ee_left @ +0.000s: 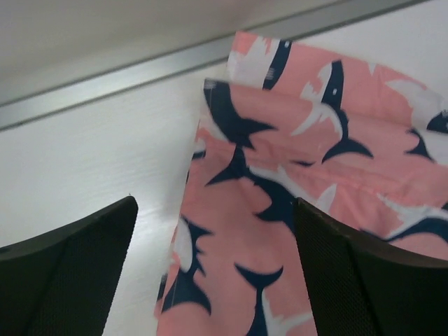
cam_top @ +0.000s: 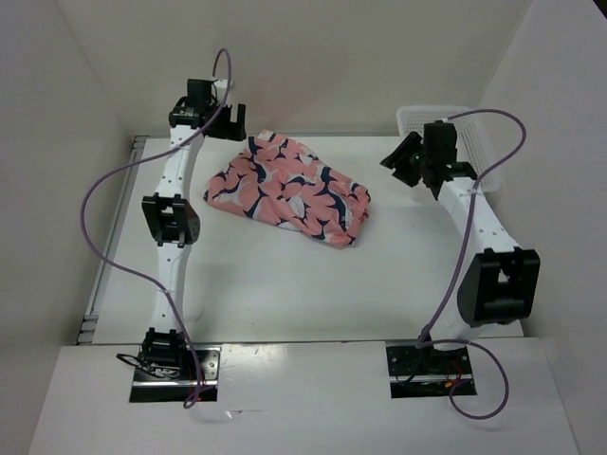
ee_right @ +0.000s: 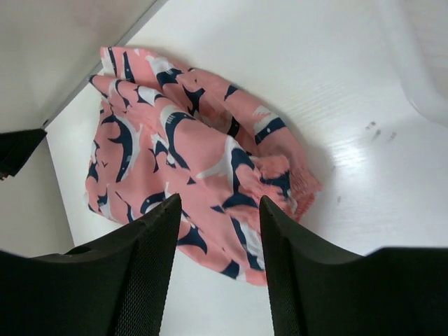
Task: Fold and stack the shorts
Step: Fold the shorts
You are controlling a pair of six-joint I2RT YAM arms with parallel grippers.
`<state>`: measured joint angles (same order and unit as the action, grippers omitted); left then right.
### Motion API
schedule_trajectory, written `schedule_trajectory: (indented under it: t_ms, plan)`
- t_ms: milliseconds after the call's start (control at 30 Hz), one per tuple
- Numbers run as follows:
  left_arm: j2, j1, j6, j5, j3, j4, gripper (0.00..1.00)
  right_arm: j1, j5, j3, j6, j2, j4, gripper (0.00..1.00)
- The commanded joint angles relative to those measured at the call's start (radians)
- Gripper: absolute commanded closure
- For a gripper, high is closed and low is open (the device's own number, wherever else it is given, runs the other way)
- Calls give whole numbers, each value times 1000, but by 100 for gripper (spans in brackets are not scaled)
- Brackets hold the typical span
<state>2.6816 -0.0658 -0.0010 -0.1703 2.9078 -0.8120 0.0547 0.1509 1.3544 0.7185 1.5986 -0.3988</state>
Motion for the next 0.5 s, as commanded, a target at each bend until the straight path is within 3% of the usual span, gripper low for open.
schedule_trajectory:
  t_ms: [0,133,267,333,467]
  plan:
    - [-172,98,1,-57,-105,-97,0,7,-109,-49,-54,-149,-89,45]
    - [-275,127,1,-113,-388,-147,0,123,-56,-309,-10,-183,-78,41]
    - [-469,127,1,-193,-852,72,0,233,33,-443,73,-111,81,30]
    - [-503,118,1,-193,-938,138,0,296,33,-443,85,-77,133,22]
    - [-441,118,1,-146,-955,139,0,332,33,-384,73,12,196,21]
